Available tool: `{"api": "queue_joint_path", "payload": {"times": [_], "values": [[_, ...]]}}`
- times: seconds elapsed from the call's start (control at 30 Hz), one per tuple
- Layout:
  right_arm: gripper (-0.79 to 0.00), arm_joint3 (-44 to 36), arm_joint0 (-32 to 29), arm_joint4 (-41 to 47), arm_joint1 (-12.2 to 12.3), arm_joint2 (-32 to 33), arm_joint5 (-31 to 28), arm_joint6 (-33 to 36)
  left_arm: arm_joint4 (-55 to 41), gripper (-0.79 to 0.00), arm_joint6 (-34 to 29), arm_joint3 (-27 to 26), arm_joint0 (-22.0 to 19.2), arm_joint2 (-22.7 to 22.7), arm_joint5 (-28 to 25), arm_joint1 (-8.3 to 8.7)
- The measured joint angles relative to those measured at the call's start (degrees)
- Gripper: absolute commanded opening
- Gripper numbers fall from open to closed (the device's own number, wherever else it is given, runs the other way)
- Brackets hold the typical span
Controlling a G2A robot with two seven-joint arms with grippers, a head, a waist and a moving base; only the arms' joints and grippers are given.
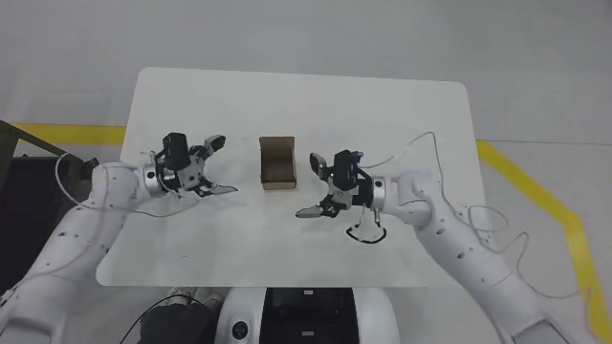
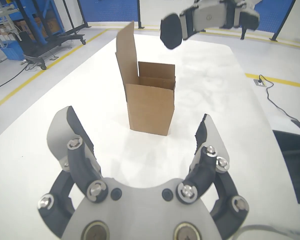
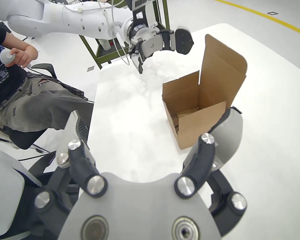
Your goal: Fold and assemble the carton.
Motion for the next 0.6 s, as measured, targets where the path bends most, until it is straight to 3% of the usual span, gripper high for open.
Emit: {"api": "queue_joint_path", "payload": {"times": [0.17, 0.33, 0.6], "values": [[0.000, 5.2, 3.5, -0.2, -1.7, -3.2, -1.2, -2.7, -8.4, 0.000, -5.0, -1.7, 0.2, -0.5, 0.1, -0.47], [0.000, 8.4, 5.9, -1.0, -3.2, -5.8, -2.1, -4.2, -17.0, 0.000, -14.9, -1.7, -2.3, 1.9, 0.8, -1.81], [0.000, 12.3, 8.5, -2.2, -5.1, -8.3, -3.1, -7.2, -18.6, 0.000, -23.6, -1.9, -5.4, 5.1, 7.4, -3.46]]}}
